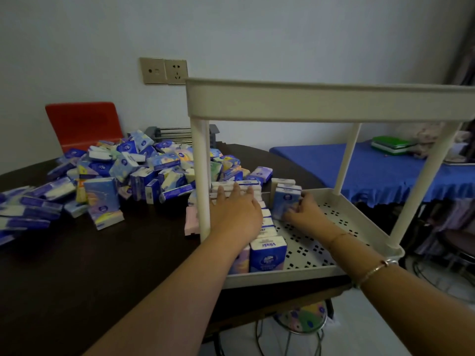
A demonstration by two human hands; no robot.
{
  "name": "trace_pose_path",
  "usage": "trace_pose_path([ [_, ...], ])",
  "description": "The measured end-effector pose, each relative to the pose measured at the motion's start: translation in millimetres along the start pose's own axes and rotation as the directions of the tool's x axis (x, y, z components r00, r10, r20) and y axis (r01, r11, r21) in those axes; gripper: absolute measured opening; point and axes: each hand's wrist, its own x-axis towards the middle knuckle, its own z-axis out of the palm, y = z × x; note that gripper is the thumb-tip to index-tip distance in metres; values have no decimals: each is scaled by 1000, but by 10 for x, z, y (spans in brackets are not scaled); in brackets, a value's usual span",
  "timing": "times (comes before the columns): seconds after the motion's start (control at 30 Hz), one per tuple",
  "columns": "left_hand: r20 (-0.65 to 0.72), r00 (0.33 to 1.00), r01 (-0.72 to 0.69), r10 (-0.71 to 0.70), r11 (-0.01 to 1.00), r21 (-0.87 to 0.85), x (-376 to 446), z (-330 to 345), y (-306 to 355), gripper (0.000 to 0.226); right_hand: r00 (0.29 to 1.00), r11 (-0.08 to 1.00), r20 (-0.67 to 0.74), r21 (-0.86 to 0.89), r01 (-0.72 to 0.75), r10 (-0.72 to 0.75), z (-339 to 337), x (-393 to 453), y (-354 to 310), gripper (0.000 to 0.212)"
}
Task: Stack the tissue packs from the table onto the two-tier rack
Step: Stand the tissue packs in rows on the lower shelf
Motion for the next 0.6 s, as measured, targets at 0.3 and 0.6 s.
trace_pose_path([
  [0.3, 20, 1000, -8, 8, 1000, -6, -26, -33, 7, 50, 987, 867, 158, -487, 107, -32, 152, 132, 98, 47],
  [0.6, -11, 1000, -10, 9, 999, -37, 5, 3, -10, 49, 984, 841, 174, -524, 133, -47, 123, 98, 48, 41],
])
